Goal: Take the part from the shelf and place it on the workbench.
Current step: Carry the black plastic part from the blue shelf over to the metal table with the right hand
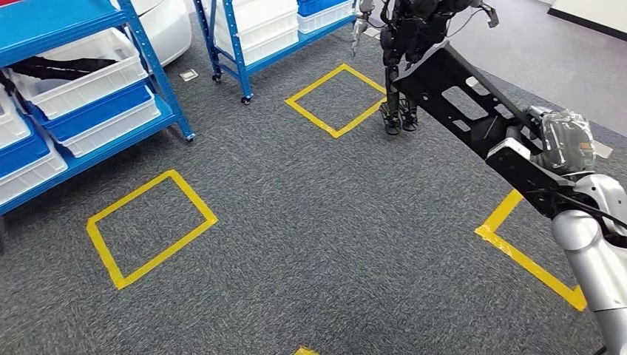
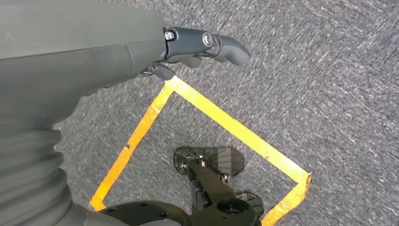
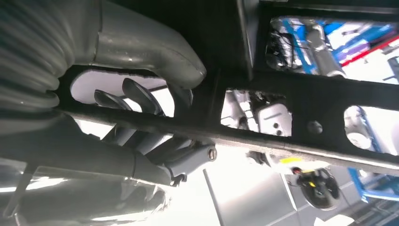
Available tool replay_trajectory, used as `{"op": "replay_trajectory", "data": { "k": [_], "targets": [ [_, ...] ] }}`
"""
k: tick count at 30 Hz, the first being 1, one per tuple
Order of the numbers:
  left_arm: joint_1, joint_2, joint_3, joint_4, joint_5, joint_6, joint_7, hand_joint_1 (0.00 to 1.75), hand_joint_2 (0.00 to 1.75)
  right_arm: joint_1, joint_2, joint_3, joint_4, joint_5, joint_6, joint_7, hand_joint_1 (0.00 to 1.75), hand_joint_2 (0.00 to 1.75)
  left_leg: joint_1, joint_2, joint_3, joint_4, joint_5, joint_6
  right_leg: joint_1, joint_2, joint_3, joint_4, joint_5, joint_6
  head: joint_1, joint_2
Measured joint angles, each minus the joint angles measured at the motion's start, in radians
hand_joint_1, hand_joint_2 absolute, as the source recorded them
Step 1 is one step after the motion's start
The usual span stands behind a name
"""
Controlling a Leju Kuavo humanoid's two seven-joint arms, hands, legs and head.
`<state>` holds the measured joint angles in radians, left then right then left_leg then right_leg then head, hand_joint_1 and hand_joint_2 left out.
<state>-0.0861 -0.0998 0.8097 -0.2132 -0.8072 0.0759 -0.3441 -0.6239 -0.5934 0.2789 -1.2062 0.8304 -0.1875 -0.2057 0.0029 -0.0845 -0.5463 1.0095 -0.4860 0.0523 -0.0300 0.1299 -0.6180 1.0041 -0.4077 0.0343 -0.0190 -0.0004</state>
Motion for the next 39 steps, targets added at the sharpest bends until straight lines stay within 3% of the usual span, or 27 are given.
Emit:
{"op": "replay_trajectory", "data": {
  "k": [1, 3, 5, 7, 8, 9, 10, 12, 14, 16, 17, 19, 20, 21, 22, 23, 25, 27, 29, 32, 39],
  "targets": [
    [-0.004, -0.001, 0.000, 0.000, 0.000, 0.000, 0.001, 0.00, 1.75, 0.009, -0.005, -0.005, -0.006, 0.001, 0.000, 0.001, 1.75, 1.75, 0.000, 0.013, 0.003, -0.008, 0.005, 0.002, 0.000, 0.005, -0.006, 0.001, 0.003, 0.005, -0.002, 0.000],
    [-0.010, -0.004, 0.000, 0.000, 0.000, 0.000, 0.001, 0.00, 1.75, 0.018, -0.019, -0.017, -0.017, 0.001, 0.005, 0.002, 1.75, 1.75, 0.002, 0.040, 0.006, -0.028, 0.020, 0.009, 0.006, -0.034, -0.031, 0.034, -0.012, 0.007, 0.002, 0.000],
    [-0.011, -0.006, 0.000, 0.000, 0.001, 0.000, 0.001, 0.00, 1.75, 0.014, -0.026, -0.024, -0.024, 0.001, 0.016, 0.003, 1.75, 1.75, 0.001, 0.071, 0.005, -0.037, 0.029, 0.013, 0.008, -0.095, -0.087, 0.144, -0.066, -0.002, 0.007, 0.000],
    [-0.010, -0.007, 0.000, 0.000, 0.001, 0.000, 0.001, 0.00, 1.75, 0.015, -0.028, -0.026, -0.029, 0.001, 0.027, 0.003, 1.75, 1.75, 0.000, 0.105, 0.001, -0.036, 0.030, 0.014, 0.003, -0.114, -0.137, 0.265, -0.112, 0.001, 0.010, 0.000],
    [-0.010, -0.008, 0.000, 0.000, 0.001, 0.000, 0.001, 0.00, 1.75, 0.017, -0.030, -0.026, -0.031, 0.001, 0.031, 0.002, 1.75, 1.75, 0.000, 0.121, -0.001, -0.036, 0.031, 0.013, -0.003, -0.118, -0.139, 0.284, -0.115, 0.010, 0.009, 0.000],
    [-0.010, -0.010, 0.000, 0.000, 0.001, 0.000, 0.001, 0.00, 1.75, 0.019, -0.031, -0.026, -0.032, 0.001, 0.033, 0.002, 1.75, 1.75, 0.001, 0.137, -0.001, -0.035, 0.030, 0.010, -0.010, -0.124, -0.120, 0.261, -0.105, 0.022, 0.010, 0.000],
    [-0.010, -0.011, 0.000, 0.000, 0.001, -0.001, 0.001, 0.00, 1.75, 0.020, -0.034, -0.027, -0.033, 0.000, 0.035, 0.002, 1.75, 1.75, 0.003, 0.151, -0.002, -0.032, 0.029, 0.006, -0.018, -0.137, -0.081, 0.202, -0.084, 0.037, 0.009, 0.000],
    [-0.012, -0.011, 0.000, 0.000, 0.001, -0.001, 0.001, 0.00, 1.75, 0.018, -0.037, -0.029, -0.038, 0.001, 0.039, 0.002, 1.75, 1.75, -0.001, 0.176, -0.005, -0.018, 0.019, -0.010, -0.026, -0.188, -0.002, 0.071, -0.056, 0.057, 0.012, 0.000],
    [-0.015, -0.010, 0.000, -0.001, 0.001, -0.003, 0.000, 0.00, 1.75, 0.017, -0.038, -0.031, -0.042, 0.002, 0.048, 0.004, 1.75, 1.75, -0.007, 0.196, -0.009, -0.004, 0.007, -0.026, -0.031, -0.209, 0.023, 0.024, -0.052, 0.046, 0.008, 0.000],
    [-0.016, -0.012, 0.000, -0.001, 0.001, -0.004, 0.000, 0.00, 1.75, 0.014, -0.039, -0.031, -0.044, 0.006, 0.059, 0.007, 1.75, 1.75, -0.007, 0.211, -0.012, 0.003, 0.002, -0.041, -0.037, -0.180, 0.010, 0.040, -0.050, 0.031, 0.000, 0.000],
    [-0.017, -0.013, 0.000, 0.000, 0.001, -0.004, 0.000, 0.00, 1.75, 0.013, -0.042, -0.031, -0.045, 0.009, 0.063, 0.010, 1.75, 1.75, -0.004, 0.201, -0.015, 0.014, -0.007, -0.050, -0.039, -0.169, 0.002, 0.047, -0.049, 0.028, -0.004, 0.000],
    [-0.016, -0.018, 0.000, 0.000, 0.002, -0.004, 0.000, 0.00, 1.75, 0.007, -0.046, -0.031, -0.050, 0.013, 0.069, 0.014, 1.75, 1.75, 0.001, 0.150, -0.040, 0.076, -0.054, -0.059, -0.032, -0.147, -0.011, 0.054, -0.046, 0.021, -0.011, 0.000],
    [-0.015, -0.020, 0.000, 0.000, 0.003, -0.005, -0.001, 0.00, 1.75, 0.004, -0.046, -0.031, -0.054, 0.017, 0.073, 0.016, 1.75, 1.75, 0.002, 0.119, -0.065, 0.133, -0.091, -0.054, -0.026, -0.136, -0.017, 0.054, -0.043, 0.016, -0.015, 0.000],
    [-0.014, -0.021, 0.000, 0.001, 0.005, -0.005, -0.001, 0.00, 1.75, 0.000, -0.045, -0.029, -0.056, 0.020, 0.077, 0.018, 1.75, 1.75, 0.000, 0.102, -0.095, 0.196, -0.124, -0.045, -0.018, -0.122, -0.022, 0.054, -0.040, 0.011, -0.017, 0.000],
    [-0.012, -0.022, 0.000, 0.001, 0.007, -0.006, -0.001, 0.00, 1.75, -0.004, -0.043, -0.027, -0.057, 0.025, 0.080, 0.021, 1.75, 1.75, -0.004, 0.094, -0.121, 0.250, -0.145, -0.033, -0.010, -0.107, -0.027, 0.054, -0.036, 0.005, -0.017, 0.000],
    [-0.012, -0.023, 0.000, 0.001, 0.008, -0.006, -0.002, 0.00, 1.75, -0.007, -0.041, -0.024, -0.057, 0.029, 0.084, 0.024, 1.75, 1.75, -0.011, 0.089, -0.134, 0.274, -0.146, -0.019, -0.002, -0.093, -0.030, 0.054, -0.033, 0.000, -0.018, 0.000],
    [-0.011, -0.023, 0.001, 0.001, 0.009, -0.007, -0.003, 0.00, 1.75, -0.014, -0.039, -0.017, -0.057, 0.036, 0.088, 0.028, 1.75, 1.75, -0.031, 0.072, -0.111, 0.219, -0.094, 0.010, 0.013, -0.064, -0.032, 0.055, -0.027, -0.010, -0.018, 0.000],
    [-0.013, -0.022, 0.001, 0.001, 0.009, -0.007, -0.004, 0.00, 1.75, -0.025, -0.037, -0.013, -0.057, 0.038, 0.090, 0.029, 1.75, 1.75, -0.048, 0.027, -0.056, 0.102, -0.032, 0.039, 0.019, -0.038, -0.032, 0.051, -0.021, -0.017, -0.015, 0.000],
    [-0.014, -0.021, 0.001, 0.001, 0.009, -0.007, -0.005, 0.00, 1.75, -0.037, -0.034, -0.010, -0.056, 0.039, 0.092, 0.031, 1.75, 1.75, -0.057, -0.005, -0.029, 0.039, -0.008, 0.057, 0.013, -0.016, -0.034, 0.042, -0.011, -0.015, -0.013, 0.000],
    [-0.016, -0.021, 0.001, 0.001, 0.009, -0.007, -0.006, 0.00, 1.75, -0.042, -0.032, -0.008, -0.056, 0.040, 0.094, 0.033, 1.75, 1.75, -0.062, 0.007, -0.026, 0.024, -0.002, 0.062, 0.005, 0.008, -0.036, 0.031, -0.001, -0.004, -0.018, 0.000],
    [-0.016, -0.021, 0.001, 0.001, 0.009, -0.007, -0.006, 0.00, 1.75, -0.042, -0.033, -0.008, -0.056, 0.040, 0.094, 0.033, 1.75, 1.75, -0.062, 0.011, -0.024, 0.021, 0.000, 0.064, 0.005, 0.013, -0.036, 0.027, 0.003, -0.003, -0.019, 0.000]
  ]
}}
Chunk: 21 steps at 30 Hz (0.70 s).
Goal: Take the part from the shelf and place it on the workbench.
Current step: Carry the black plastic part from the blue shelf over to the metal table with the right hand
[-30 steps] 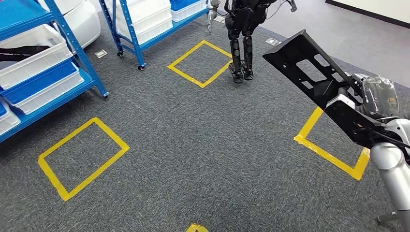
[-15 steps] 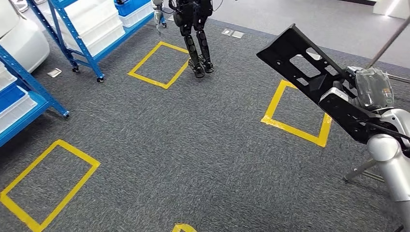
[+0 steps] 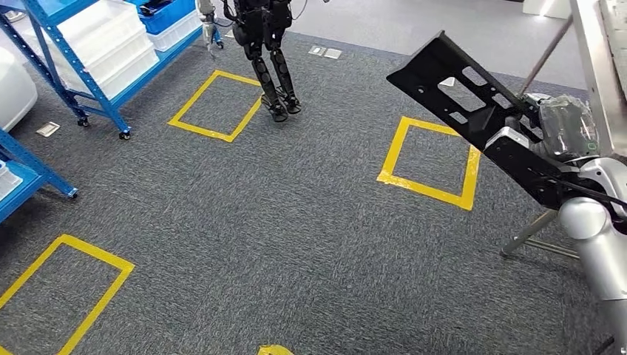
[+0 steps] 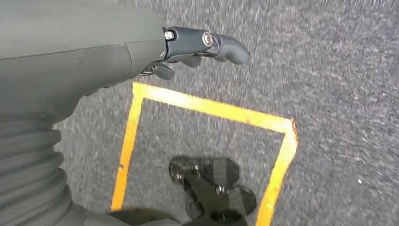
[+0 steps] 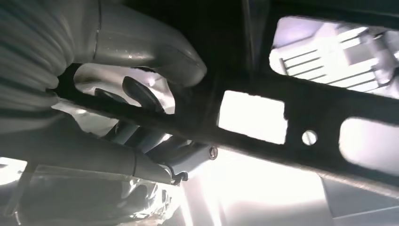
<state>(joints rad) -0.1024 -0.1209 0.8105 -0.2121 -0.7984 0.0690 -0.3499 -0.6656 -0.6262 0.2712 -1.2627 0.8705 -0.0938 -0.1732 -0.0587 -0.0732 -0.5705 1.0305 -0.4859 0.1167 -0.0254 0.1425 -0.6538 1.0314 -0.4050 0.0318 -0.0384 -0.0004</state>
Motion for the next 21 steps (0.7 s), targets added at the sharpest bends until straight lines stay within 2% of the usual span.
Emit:
{"op": "replay_trajectory", "data": {
  "k": [1, 2, 3, 4, 5, 6, 7, 8, 9, 10, 11, 12, 13, 14, 15, 16, 17, 19, 20, 21],
  "targets": [
    [0.000, 0.000, 0.000, 0.000, 0.000, 0.000, 0.000, 0.00, 1.75, -0.001, -0.002, 0.000, 0.000, 0.000, 0.000, 0.000, 1.75, 1.75, 0.004, 0.008, 0.005, -0.014, 0.009, 0.002, 0.003, -0.005, -0.002, 0.000, 0.003, -0.001, 0.000, 0.000],
    [0.000, 0.000, 0.000, 0.000, 0.000, 0.000, 0.000, 0.00, 1.75, -0.002, -0.006, 0.000, 0.000, 0.000, 0.000, 0.001, 1.75, 1.75, 0.008, 0.018, 0.012, -0.030, 0.019, 0.002, 0.006, -0.020, -0.006, 0.001, 0.003, -0.002, 0.001, 0.000],
    [0.000, -0.002, 0.000, 0.000, -0.001, -0.001, 0.000, 0.00, 1.75, -0.007, -0.009, 0.000, 0.000, 0.000, 0.000, 0.001, 1.75, 1.75, 0.012, 0.033, 0.019, -0.048, 0.031, 0.003, 0.010, -0.048, -0.019, 0.024, -0.011, -0.004, 0.003, 0.000],
    [0.001, -0.004, 0.001, 0.000, -0.002, -0.003, 0.000, 0.00, 1.75, -0.011, -0.010, 0.001, 0.000, 0.000, 0.000, 0.002, 1.75, 1.75, 0.018, 0.054, 0.023, -0.065, 0.041, 0.002, 0.010, -0.081, -0.048, 0.087, -0.041, -0.004, 0.006, 0.000],
    [0.003, -0.007, 0.001, 0.000, -0.004, -0.004, 0.000, 0.00, 1.75, -0.011, -0.011, 0.001, 0.000, 0.000, 0.000, 0.003, 1.75, 1.75, 0.021, 0.079, 0.022, -0.069, 0.044, -0.004, 0.002, -0.110, -0.071, 0.145, -0.070, 0.006, 0.008, 0.000],
    [0.004, -0.010, 0.002, 0.000, -0.006, -0.005, -0.001, 0.00, 1.75, -0.006, -0.011, 0.001, -0.003, -0.001, -0.002, 0.007, 1.75, 1.75, 0.029, 0.108, 0.018, -0.065, 0.042, -0.016, -0.013, -0.141, -0.053, 0.140, -0.080, 0.029, 0.009, 0.000],
    [0.005, -0.010, 0.002, 0.000, -0.009, -0.006, -0.002, 0.00, 1.75, 0.007, -0.013, -0.002, -0.008, -0.004, -0.003, 0.011, 1.75, 1.75, 0.035, 0.136, 0.012, -0.055, 0.035, -0.035, -0.024, -0.157, -0.026, 0.113, -0.077, 0.044, 0.009, 0.000],
    [0.004, -0.011, 0.003, 0.000, -0.011, -0.004, -0.003, 0.00, 1.75, 0.019, -0.019, -0.006, -0.015, -0.009, -0.002, 0.013, 1.75, 1.75, 0.043, 0.161, 0.007, -0.043, 0.028, -0.055, -0.030, -0.163, 0.014, 0.049, -0.058, 0.048, 0.009, 0.000],
    [0.004, -0.011, 0.004, 0.000, -0.013, -0.002, -0.004, 0.00, 1.75, 0.027, -0.027, -0.012, -0.023, -0.017, 0.000, 0.012, 1.75, 1.75, 0.051, 0.162, -0.001, -0.022, 0.011, -0.073, -0.030, -0.164, 0.049, -0.012, -0.040, 0.042, 0.008, 0.000],
    [0.003, -0.011, 0.004, 0.000, -0.014, 0.000, -0.004, 0.00, 1.75, 0.030, -0.035, -0.018, -0.027, -0.023, 0.004, 0.008, 1.75, 1.75, 0.057, 0.148, -0.013, 0.008, -0.012, -0.084, -0.023, -0.152, 0.047, -0.011, -0.038, 0.022, 0.006, 0.000],
    [0.004, -0.013, 0.004, 0.000, -0.014, 0.002, -0.004, 0.00, 1.75, 0.030, -0.040, -0.021, -0.030, -0.028, 0.008, 0.004, 1.75, 1.75, 0.064, 0.126, -0.033, 0.057, -0.044, -0.090, -0.019, -0.140, 0.044, -0.010, -0.036, 0.011, 0.005, 0.000],
    [0.005, -0.013, 0.004, 0.000, -0.014, 0.004, -0.004, 0.00, 1.75, 0.029, -0.042, -0.023, -0.031, -0.030, 0.009, 0.002, 1.75, 1.75, 0.068, 0.098, -0.063, 0.127, -0.085, -0.094, -0.016, -0.131, 0.043, -0.010, -0.035, 0.007, 0.004, 0.000],
    [0.007, -0.014, 0.004, 0.000, -0.014, 0.005, -0.004, 0.00, 1.75, 0.028, -0.042, -0.024, -0.032, -0.030, 0.010, 0.000, 1.75, 1.75, 0.068, 0.084, -0.096, 0.199, -0.119, -0.094, -0.012, -0.122, 0.042, -0.010, -0.034, 0.004, 0.003, 0.000],
    [0.009, -0.014, 0.004, 0.001, -0.014, 0.005, -0.004, 0.00, 1.75, 0.028, -0.042, -0.024, -0.032, -0.030, 0.011, -0.001, 1.75, 1.75, 0.067, 0.076, -0.124, 0.258, -0.140, -0.091, -0.006, -0.111, 0.041, -0.010, -0.033, 0.001, 0.003, 0.000],
    [0.011, -0.014, 0.004, 0.001, -0.014, 0.006, -0.004, 0.00, 1.75, 0.028, -0.042, -0.024, -0.033, -0.030, 0.012, -0.001, 1.75, 1.75, 0.065, 0.073, -0.137, 0.282, -0.140, -0.084, -0.002, -0.099, 0.041, -0.010, -0.032, -0.001, 0.003, 0.000],
    [0.013, -0.014, 0.004, 0.001, -0.014, 0.007, -0.004, 0.00, 1.75, 0.028, -0.042, -0.024, -0.033, -0.030, 0.012, -0.002, 1.75, 1.75, 0.061, 0.068, -0.131, 0.265, -0.119, -0.075, 0.001, -0.086, 0.040, -0.010, -0.031, -0.003, 0.004, 0.000],
    [0.014, -0.014, 0.004, 0.001, -0.015, 0.008, -0.004, 0.00, 1.75, 0.028, -0.043, -0.024, -0.033, -0.030, 0.012, -0.002, 1.75, 1.75, 0.055, 0.056, -0.105, 0.208, -0.081, -0.063, 0.004, -0.072, 0.041, -0.010, -0.030, -0.004, 0.004, 0.000],
    [0.015, -0.011, 0.005, 0.001, -0.018, 0.010, -0.006, 0.00, 1.75, 0.028, -0.042, -0.024, -0.033, -0.030, 0.011, -0.004, 1.75, 1.75, 0.042, 0.004, -0.036, 0.065, -0.011, -0.037, 0.003, -0.047, 0.041, -0.011, -0.027, -0.007, 0.004, 0.000],
    [0.015, -0.009, 0.006, 0.000, -0.019, 0.011, -0.007, 0.00, 1.75, 0.029, -0.041, -0.024, -0.033, -0.032, 0.011, -0.005, 1.75, 1.75, 0.037, -0.017, -0.012, 0.016, 0.007, -0.028, 0.000, -0.035, 0.039, -0.012, -0.025, -0.007, 0.004, 0.000],
    [0.015, -0.007, 0.007, 0.000, -0.020, 0.012, -0.008, 0.00, 1.75, 0.030, -0.039, -0.024, -0.033, -0.036, 0.011, -0.006, 1.75, 1.75, 0.033, -0.027, -0.001, -0.006, 0.011, -0.022, -0.004, -0.022, 0.037, -0.014, -0.022, -0.004, 0.004, 0.000]
  ]
}}
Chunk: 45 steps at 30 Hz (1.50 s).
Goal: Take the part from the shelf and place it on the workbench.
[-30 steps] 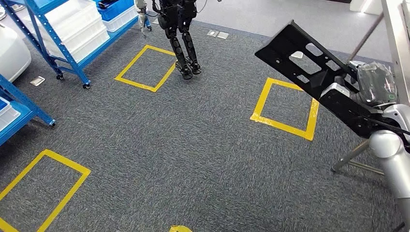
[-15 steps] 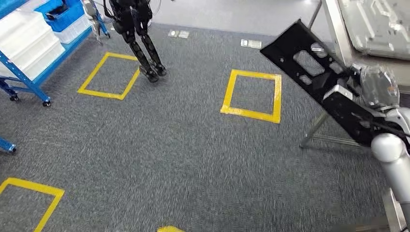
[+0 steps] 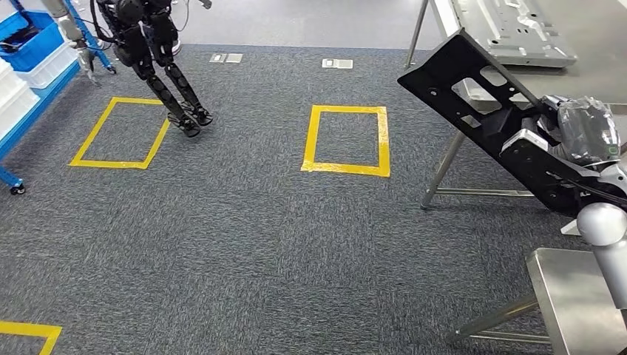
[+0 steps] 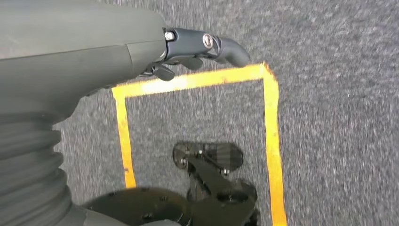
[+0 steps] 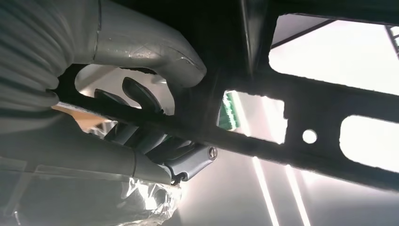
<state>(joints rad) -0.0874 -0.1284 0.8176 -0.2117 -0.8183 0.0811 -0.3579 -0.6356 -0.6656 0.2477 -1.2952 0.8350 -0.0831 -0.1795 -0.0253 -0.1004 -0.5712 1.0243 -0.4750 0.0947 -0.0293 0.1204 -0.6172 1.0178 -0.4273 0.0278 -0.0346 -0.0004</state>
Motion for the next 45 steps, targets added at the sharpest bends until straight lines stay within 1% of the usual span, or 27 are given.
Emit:
{"op": "replay_trajectory", "data": {
  "k": [2, 3, 4, 6, 8, 10, 13, 15, 17, 18, 20, 22, 24, 25, 26, 28, 30, 31, 33, 35, 37, 39, 40, 41, 43, 44, 45],
  "targets": [
    [-0.001, 0.001, 0.001, 0.000, -0.001, 0.001, -0.002, 0.00, 1.75, 0.005, -0.002, -0.001, 0.000, -0.004, 0.000, -0.003, 1.75, 1.75, -0.004, 0.020, 0.012, -0.024, 0.007, 0.009, -0.003, 0.024, -0.004, -0.009, 0.010, 0.009, -0.002, 0.000],
    [-0.002, 0.001, 0.001, 0.000, -0.001, 0.000, -0.003, 0.00, 1.75, 0.007, -0.005, -0.003, 0.000, -0.004, -0.001, -0.004, 1.75, 1.75, -0.003, 0.036, 0.022, -0.046, 0.019, 0.012, 0.000, 0.014, -0.009, -0.012, 0.012, 0.012, -0.002, 0.000],
    [-0.002, 0.000, 0.001, 0.000, -0.001, 0.000, -0.004, 0.00, 1.75, 0.006, -0.009, -0.004, 0.000, -0.002, -0.001, -0.005, 1.75, 1.75, -0.001, 0.051, 0.033, -0.071, 0.031, 0.016, 0.006, -0.013, -0.017, -0.003, 0.006, 0.010, -0.001, 0.000],
    [0.000, -0.001, 0.001, 0.000, -0.001, 0.000, -0.005, 0.00, 1.75, 0.000, -0.011, -0.006, 0.000, -0.001, -0.002, -0.007, 1.75, 1.75, 0.002, 0.085, 0.048, -0.101, 0.047, 0.018, 0.013, -0.081, -0.057, 0.075, -0.036, 0.003, 0.002, 0.000],
    [0.002, -0.002, 0.001, 0.000, -0.002, 0.000, -0.005, 0.00, 1.75, 0.001, -0.009, -0.004, 0.000, -0.001, -0.001, -0.007, 1.75, 1.75, 0.003, 0.118, 0.047, -0.103, 0.046, 0.015, 0.005, -0.104, -0.113, 0.196, -0.082, 0.009, 0.006, 0.000],
    [0.002, -0.004, 0.001, 0.000, -0.003, 0.000, -0.005, 0.00, 1.75, 0.007, -0.008, -0.004, 0.001, -0.002, 0.002, -0.007, 1.75, 1.75, 0.005, 0.148, 0.043, -0.098, 0.041, 0.004, -0.011, -0.114, -0.118, 0.215, -0.080, 0.035, 0.008, 0.000],
    [0.001, -0.001, 0.001, -0.001, -0.006, 0.000, -0.004, 0.00, 1.75, 0.007, -0.008, -0.003, 0.002, -0.009, 0.007, -0.006, 1.75, 1.75, 0.013, 0.186, 0.027, -0.058, 0.017, -0.030, -0.030, -0.162, -0.021, 0.047, -0.026, 0.082, 0.009, 0.000],
    [0.000, 0.004, 0.002, -0.002, -0.007, 0.000, -0.003, 0.00, 1.75, 0.005, -0.010, -0.003, 0.003, -0.012, 0.011, -0.006, 1.75, 1.75, 0.011, 0.205, 0.016, -0.025, -0.005, -0.049, -0.028, -0.176, 0.001, 0.012, -0.021, 0.072, 0.009, 0.000],
    [-0.002, 0.003, 0.006, -0.001, -0.008, 0.000, -0.003, 0.00, 1.75, 0.002, -0.014, -0.003, 0.003, -0.014, 0.016, -0.006, 1.75, 1.75, 0.013, 0.221, 0.013, -0.010, -0.015, -0.057, -0.024, -0.154, -0.008, 0.026, -0.024, 0.045, 0.005, 0.000],
    [-0.002, 0.004, 0.008, -0.001, -0.008, 0.000, -0.004, 0.00, 1.75, -0.001, -0.016, -0.003, 0.003, -0.014, 0.017, -0.006, 1.75, 1.75, 0.018, 0.215, 0.013, -0.003, -0.022, -0.061, -0.023, -0.143, -0.011, 0.028, -0.024, 0.036, 0.002, 0.000],
    [-0.003, 0.003, 0.011, -0.001, -0.007, 0.000, -0.004, 0.00, 1.75, -0.011, -0.019, -0.003, 0.003, -0.015, 0.019, -0.006, 1.75, 1.75, 0.029, 0.167, -0.005, 0.047, -0.064, -0.068, -0.020, -0.122, -0.015, 0.029, -0.020, 0.023, 0.001, 0.000],
    [-0.002, 0.003, 0.012, -0.001, -0.007, 0.000, -0.004, 0.00, 1.75, -0.020, -0.017, 0.000, 0.003, -0.016, 0.020, -0.007, 1.75, 1.75, 0.033, 0.116, -0.056, 0.165, -0.136, -0.068, -0.012, -0.101, -0.018, 0.028, -0.016, 0.016, -0.002, 0.000],
    [0.000, 0.002, 0.013, -0.001, -0.007, 0.000, -0.004, 0.00, 1.75, -0.022, -0.013, 0.004, 0.003, -0.015, 0.020, -0.006, 1.75, 1.75, 0.031, 0.102, -0.108, 0.270, -0.174, -0.059, 0.000, -0.077, -0.023, 0.028, -0.012, 0.009, -0.003, 0.000],
    [0.000, 0.002, 0.014, -0.001, -0.007, 0.000, -0.004, 0.00, 1.75, -0.022, -0.011, 0.005, 0.003, -0.014, 0.020, -0.006, 1.75, 1.75, 0.027, 0.098, -0.114, 0.275, -0.164, -0.050, 0.005, -0.064, -0.026, 0.028, -0.010, 0.005, -0.003, 0.000],
    [0.000, 0.002, 0.014, -0.001, -0.008, 0.000, -0.004, 0.00, 1.75, -0.022, -0.011, 0.007, 0.004, -0.013, 0.019, -0.005, 1.75, 1.75, 0.022, 0.091, -0.099, 0.240, -0.135, -0.040, 0.008, -0.051, -0.028, 0.028, -0.007, 0.002, -0.003, 0.000],
    [-0.001, 0.004, 0.015, -0.001, -0.008, 0.000, -0.004, 0.00, 1.75, -0.021, -0.010, 0.009, 0.004, -0.011, 0.018, -0.004, 1.75, 1.75, 0.009, 0.047, -0.033, 0.106, -0.065, -0.017, 0.008, -0.027, -0.030, 0.027, -0.002, -0.003, -0.002, 0.000],
    [-0.001, 0.008, 0.016, -0.001, -0.008, 0.000, -0.005, 0.00, 1.75, -0.020, -0.007, 0.012, 0.005, -0.009, 0.018, -0.003, 1.75, 1.75, -0.001, 0.005, 0.009, 0.022, -0.031, 0.001, 0.002, -0.005, -0.030, 0.022, 0.006, 0.002, -0.002, 0.000],
    [-0.002, 0.009, 0.017, -0.001, -0.009, 0.000, -0.005, 0.00, 1.75, -0.019, -0.005, 0.014, 0.005, -0.008, 0.018, -0.003, 1.75, 1.75, -0.005, 0.002, 0.013, 0.013, -0.029, 0.005, -0.004, 0.007, -0.031, 0.017, 0.011, 0.008, -0.003, 0.000],
    [-0.004, 0.011, 0.017, -0.001, -0.009, 0.000, -0.005, 0.00, 1.75, -0.016, -0.007, 0.016, 0.006, -0.006, 0.017, -0.002, 1.75, 1.75, -0.008, 0.026, 0.024, -0.017, -0.010, 0.014, -0.006, 0.020, -0.035, 0.005, 0.024, 0.021, -0.004, 0.000],
    [-0.004, 0.011, 0.017, -0.002, -0.009, 0.000, -0.006, 0.00, 1.75, -0.019, -0.014, 0.016, 0.006, -0.006, 0.017, -0.001, 1.75, 1.75, -0.004, 0.056, 0.039, -0.062, 0.018, 0.022, 0.002, -0.027, -0.052, 0.019, 0.013, 0.020, -0.001, 0.000],
    [-0.002, 0.009, 0.017, -0.001, -0.009, 0.000, -0.006, 0.00, 1.75, -0.024, -0.014, 0.018, 0.007, -0.006, 0.017, 0.000, 1.75, 1.75, -0.002, 0.090, 0.043, -0.084, 0.032, 0.023, 0.005, -0.090, -0.097, 0.115, -0.040, 0.015, 0.004, 0.000],
    [0.000, 0.007, 0.017, -0.001, -0.010, -0.001, -0.006, 0.00, 1.75, -0.023, -0.010, 0.020, 0.008, -0.006, 0.017, 0.001, 1.75, 1.75, 0.000, 0.124, 0.038, -0.084, 0.034, 0.020, -0.004, -0.108, -0.141, 0.231, -0.088, 0.026, 0.007, 0.000],
    [0.000, 0.005, 0.017, -0.001, -0.010, -0.001, -0.006, 0.00, 1.75, -0.021, -0.009, 0.021, 0.009, -0.006, 0.017, 0.001, 1.75, 1.75, 0.002, 0.140, 0.035, -0.083, 0.034, 0.015, -0.011, -0.112, -0.144, 0.250, -0.093, 0.037, 0.007, 0.000],
    [0.000, 0.004, 0.017, -0.001, -0.011, -0.001, -0.006, 0.00, 1.75, -0.020, -0.009, 0.021, 0.010, -0.006, 0.017, 0.001, 1.75, 1.75, 0.005, 0.156, 0.032, -0.080, 0.032, 0.009, -0.018, -0.120, -0.123, 0.223, -0.083, 0.053, 0.007, 0.000],
    [0.000, 0.004, 0.017, -0.001, -0.011, -0.001, -0.006, 0.00, 1.75, -0.021, -0.009, 0.021, 0.011, -0.007, 0.017, 0.001, 1.75, 1.75, 0.011, 0.185, 0.025, -0.061, 0.021, -0.012, -0.027, -0.164, -0.038, 0.088, -0.045, 0.084, 0.009, 0.000],
    [0.000, 0.005, 0.017, -0.001, -0.012, 0.000, -0.006, 0.00, 1.75, -0.022, -0.008, 0.022, 0.011, -0.008, 0.017, 0.001, 1.75, 1.75, 0.011, 0.198, 0.021, -0.046, 0.012, -0.024, -0.027, -0.184, -0.002, 0.031, -0.030, 0.089, 0.009, 0.000],
    [-0.001, 0.007, 0.018, -0.002, -0.012, 0.000, -0.006, 0.00, 1.75, -0.023, -0.008, 0.022, 0.011, -0.009, 0.017, 0.001, 1.75, 1.75, 0.009, 0.209, 0.018, -0.033, 0.004, -0.035, -0.025, -0.196, 0.016, 0.003, -0.023, 0.084, 0.010, 0.000]
  ]
}}
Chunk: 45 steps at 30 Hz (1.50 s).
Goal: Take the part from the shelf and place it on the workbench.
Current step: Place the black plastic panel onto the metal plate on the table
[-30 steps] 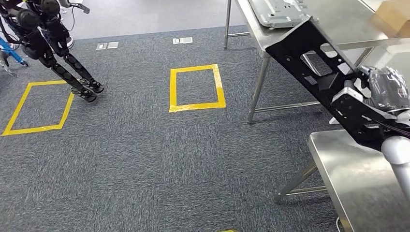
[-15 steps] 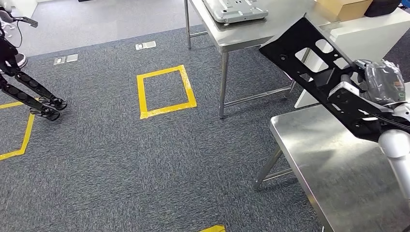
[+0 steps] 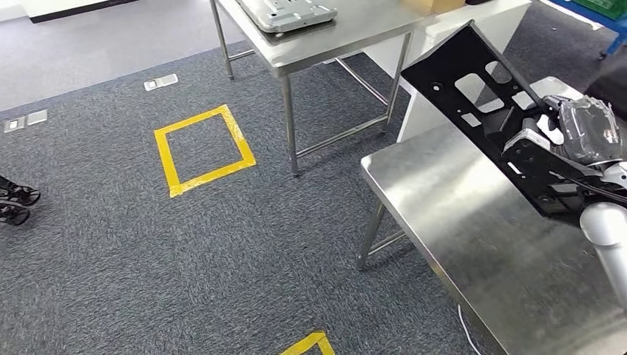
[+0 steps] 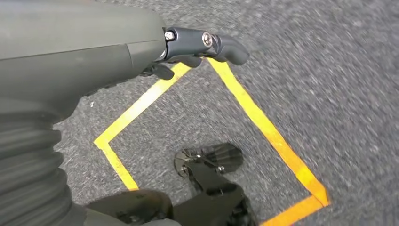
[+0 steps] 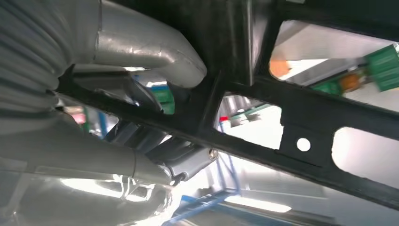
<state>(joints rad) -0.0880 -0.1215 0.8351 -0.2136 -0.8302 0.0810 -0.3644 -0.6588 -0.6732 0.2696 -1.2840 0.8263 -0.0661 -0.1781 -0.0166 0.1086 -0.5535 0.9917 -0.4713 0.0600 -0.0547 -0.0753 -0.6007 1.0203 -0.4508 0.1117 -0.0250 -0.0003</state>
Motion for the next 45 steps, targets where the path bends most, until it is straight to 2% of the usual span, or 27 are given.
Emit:
{"op": "replay_trajectory", "data": {
  "k": [1, 3, 5, 7, 9, 10, 11, 13, 15, 16, 18, 20, 21, 23, 25, 26, 27, 29, 31, 33, 35, 36, 38, 40, 41, 42, 45],
  "targets": [
    [-0.001, 0.002, 0.000, 0.000, 0.000, 0.000, 0.000, 0.00, 1.75, 0.000, 0.000, 0.000, 0.000, -0.001, 0.000, 0.000, 1.75, 1.75, -0.002, 0.010, -0.002, 0.009, -0.007, -0.007, 0.001, 0.000, 0.002, -0.002, 0.000, -0.011, -0.001, 0.000],
    [-0.002, 0.002, 0.000, 0.000, 0.000, 0.000, -0.001, 0.00, 1.75, 0.001, -0.002, 0.000, 0.001, -0.003, 0.000, 0.001, 1.75, 1.75, 0.002, 0.024, -0.003, 0.019, -0.014, -0.014, -0.002, 0.028, -0.004, 0.003, 0.004, -0.028, -0.003, 0.000],
    [-0.002, 0.001, 0.000, 0.000, -0.001, 0.000, -0.001, 0.00, 1.75, -0.002, -0.006, 0.000, 0.001, -0.005, 0.000, 0.001, 1.75, 1.75, 0.013, -0.015, -0.014, 0.052, -0.045, -0.023, -0.004, 0.052, -0.011, 0.006, 0.010, -0.039, -0.004, 0.000],
    [-0.001, 0.001, 0.000, 0.000, -0.002, 0.000, 0.000, 0.00, 1.75, -0.007, -0.006, 0.000, 0.001, -0.006, -0.001, 0.000, 1.75, 1.75, 0.021, -0.079, -0.058, 0.159, -0.115, -0.030, -0.002, 0.073, -0.017, 0.006, 0.016, -0.049, -0.007, 0.000],
    [0.000, 0.001, 0.000, 0.000, -0.003, 0.000, 0.001, 0.00, 1.75, -0.007, -0.003, 0.001, 0.001, -0.006, -0.002, 0.000, 1.75, 1.75, 0.022, -0.104, -0.117, 0.288, -0.173, -0.028, 0.003, 0.098, -0.025, 0.006, 0.021, -0.058, -0.008, 0.000],
    [0.000, 0.001, 0.000, 0.000, -0.004, 0.000, 0.002, 0.00, 1.75, -0.006, -0.002, 0.001, 0.001, -0.005, -0.002, 0.000, 1.75, 1.75, 0.022, -0.108, -0.131, 0.315, -0.176, -0.025, 0.005, 0.112, -0.028, 0.006, 0.024, -0.061, -0.008, 0.000],
    [0.000, 0.000, 0.000, 0.000, -0.004, 0.000, 0.002, 0.00, 1.75, -0.006, -0.001, 0.002, 0.001, -0.004, -0.003, 0.000, 1.75, 1.75, 0.021, -0.112, -0.126, 0.303, -0.159, -0.020, 0.007, 0.125, -0.031, 0.006, 0.027, -0.065, -0.008, 0.000],
    [0.000, 0.000, 0.000, 0.000, -0.005, 0.000, 0.003, 0.00, 1.75, -0.008, 0.000, 0.002, 0.001, -0.002, -0.004, 0.000, 1.75, 1.75, 0.021, -0.139, -0.062, 0.182, -0.092, -0.007, 0.008, 0.152, -0.035, 0.006, 0.033, -0.065, -0.008, 0.000],
    [-0.001, 0.000, 0.001, 0.000, -0.007, 0.000, 0.003, 0.00, 1.75, -0.012, 0.001, 0.002, 0.001, 0.000, -0.006, 0.000, 1.75, 1.75, 0.019, -0.178, -0.004, 0.069, -0.049, -0.002, 0.011, 0.174, -0.039, 0.005, 0.041, -0.058, -0.007, 0.000],
    [-0.001, 0.000, 0.001, 0.000, -0.007, 0.000, 0.003, 0.00, 1.75, -0.013, 0.003, 0.002, 0.001, 0.002, -0.007, 0.000, 1.75, 1.75, 0.016, -0.187, 0.006, 0.046, -0.042, -0.002, 0.011, 0.184, -0.042, 0.004, 0.045, -0.052, -0.007, 0.000],
    [-0.002, -0.001, 0.001, 0.000, -0.007, 0.000, 0.003, 0.00, 1.75, -0.014, 0.003, 0.002, 0.002, 0.004, -0.008, 0.000, 1.75, 1.75, 0.009, -0.168, 0.006, 0.036, -0.033, 0.004, 0.011, 0.204, -0.052, -0.004, 0.058, -0.035, -0.007, 0.000],
    [-0.004, -0.002, 0.002, 0.000, -0.007, 0.000, 0.003, 0.00, 1.75, -0.015, -0.003, 0.002, 0.004, 0.005, -0.009, 0.001, 1.75, 1.75, 0.006, -0.144, 0.002, 0.020, -0.013, 0.018, 0.017, 0.177, -0.072, 0.009, 0.051, -0.030, -0.005, 0.000],
    [-0.003, -0.002, 0.003, 0.000, -0.007, 0.000, 0.002, 0.00, 1.75, -0.017, -0.004, 0.002, 0.004, 0.005, -0.009, 0.001, 1.75, 1.75, 0.006, -0.130, -0.002, 0.012, -0.003, 0.025, 0.021, 0.148, -0.092, 0.044, 0.030, -0.037, -0.002, 0.000],
    [-0.001, -0.001, 0.004, 0.000, -0.007, 0.000, 0.002, 0.00, 1.75, -0.019, -0.001, 0.003, 0.006, 0.007, -0.010, 0.001, 1.75, 1.75, 0.001, -0.102, -0.012, 0.009, 0.006, 0.033, 0.024, 0.098, -0.143, 0.169, -0.036, -0.052, 0.005, 0.000],
    [0.000, -0.001, 0.006, 0.000, -0.007, 0.000, 0.002, 0.00, 1.75, -0.015, 0.003, 0.006, 0.009, 0.010, -0.010, 0.002, 1.75, 1.75, -0.003, -0.072, -0.021, 0.010, 0.010, 0.036, 0.024, 0.086, -0.171, 0.271, -0.079, -0.051, 0.008, 0.000],
    [0.001, -0.001, 0.007, 0.000, -0.007, -0.001, 0.002, 0.00, 1.75, -0.013, 0.004, 0.007, 0.011, 0.012, -0.011, 0.003, 1.75, 1.75, -0.005, -0.057, -0.024, 0.011, 0.011, 0.035, 0.025, 0.083, -0.155, 0.265, -0.079, -0.045, 0.009, 0.000],
    [0.001, -0.001, 0.008, 0.000, -0.008, -0.002, 0.002, 0.00, 1.75, -0.013, 0.005, 0.008, 0.013, 0.016, -0.011, 0.004, 1.75, 1.75, -0.006, -0.043, -0.026, 0.011, 0.012, 0.035, 0.025, 0.077, -0.118, 0.220, -0.067, -0.038, 0.009, 0.000],
    [0.000, -0.002, 0.009, 0.000, -0.009, -0.004, 0.002, 0.00, 1.75, -0.018, 0.005, 0.011, 0.014, 0.026, -0.013, 0.008, 1.75, 1.75, -0.008, -0.022, -0.028, 0.012, 0.013, 0.031, 0.030, 0.053, -0.015, 0.071, -0.033, -0.030, 0.009, 0.000],
    [-0.002, -0.002, 0.009, 0.000, -0.010, -0.007, 0.001, 0.00, 1.75, -0.026, 0.005, 0.014, 0.018, 0.042, -0.014, 0.016, 1.75, 1.75, -0.014, -0.007, -0.031, 0.016, 0.013, 0.023, 0.040, 0.043, 0.037, -0.015, -0.014, -0.042, 0.006, 0.000],
    [-0.006, -0.002, 0.010, 0.000, -0.011, -0.009, 0.000, 0.00, 1.75, -0.035, 0.003, 0.020, 0.029, 0.063, -0.014, 0.024, 1.75, 1.75, -0.017, 0.005, -0.033, 0.019, 0.015, 0.016, 0.043, 0.053, 0.035, -0.023, -0.007, -0.055, 0.004, 0.000],
    [-0.008, -0.003, 0.011, 0.000, -0.013, -0.011, 0.000, 0.00, 1.75, -0.046, 0.003, 0.027, 0.045, 0.084, -0.017, 0.032, 1.75, 1.75, -0.012, -0.018, -0.042, 0.038, 0.000, 0.005, 0.031, 0.060, 0.032, -0.026, 0.000, -0.069, 0.003, 0.000],
    [-0.009, -0.004, 0.012, 0.000, -0.015, -0.013, -0.001, 0.00, 1.75, -0.053, 0.004, 0.030, 0.054, 0.094, -0.021, 0.036, 1.75, 1.75, -0.008, -0.044, -0.058, 0.073, -0.024, -0.003, 0.024, 0.063, 0.030, -0.028, 0.004, -0.076, 0.002, 0.000],
    [-0.008, -0.006, 0.016, 0.001, -0.018, -0.014, -0.001, 0.00, 1.75, -0.068, 0.009, 0.038, 0.073, 0.112, -0.034, 0.044, 1.75, 1.75, 0.004, -0.097, -0.114, 0.199, -0.097, -0.019, 0.020, 0.066, 0.024, -0.028, 0.011, -0.088, 0.001, 0.000],
    [-0.005, -0.008, 0.018, 0.001, -0.019, -0.015, -0.001, 0.00, 1.75, -0.078, 0.014, 0.046, 0.093, 0.129, -0.045, 0.052, 1.75, 1.75, 0.016, -0.110, -0.165, 0.317, -0.141, -0.031, 0.020, 0.072, 0.018, -0.028, 0.015, -0.091, 0.000, 0.000],
    [-0.004, -0.008, 0.019, 0.001, -0.019, -0.015, -0.001, 0.00, 1.75, -0.081, 0.016, 0.050, 0.103, 0.136, -0.048, 0.056, 1.75, 1.75, 0.021, -0.111, -0.167, 0.327, -0.136, -0.035, 0.020, 0.075, 0.017, -0.028, 0.016, -0.090, 0.000, 0.000],
    [-0.004, -0.009, 0.019, 0.001, -0.019, -0.016, -0.001, 0.00, 1.75, -0.083, 0.016, 0.052, 0.113, 0.142, -0.049, 0.059, 1.75, 1.75, 0.026, -0.111, -0.150, 0.297, -0.112, -0.037, 0.019, 0.078, 0.017, -0.027, 0.017, -0.089, 0.000, 0.000],
    [-0.003, -0.010, 0.022, 0.002, -0.019, -0.021, -0.005, 0.00, 1.75, -0.095, 0.016, 0.055, 0.139, 0.155, -0.051, 0.061, 1.75, 1.75, 0.036, -0.121, -0.045, 0.091, -0.021, -0.039, 0.019, 0.087, 0.014, -0.026, 0.021, -0.080, 0.000, 0.000]
  ]
}}
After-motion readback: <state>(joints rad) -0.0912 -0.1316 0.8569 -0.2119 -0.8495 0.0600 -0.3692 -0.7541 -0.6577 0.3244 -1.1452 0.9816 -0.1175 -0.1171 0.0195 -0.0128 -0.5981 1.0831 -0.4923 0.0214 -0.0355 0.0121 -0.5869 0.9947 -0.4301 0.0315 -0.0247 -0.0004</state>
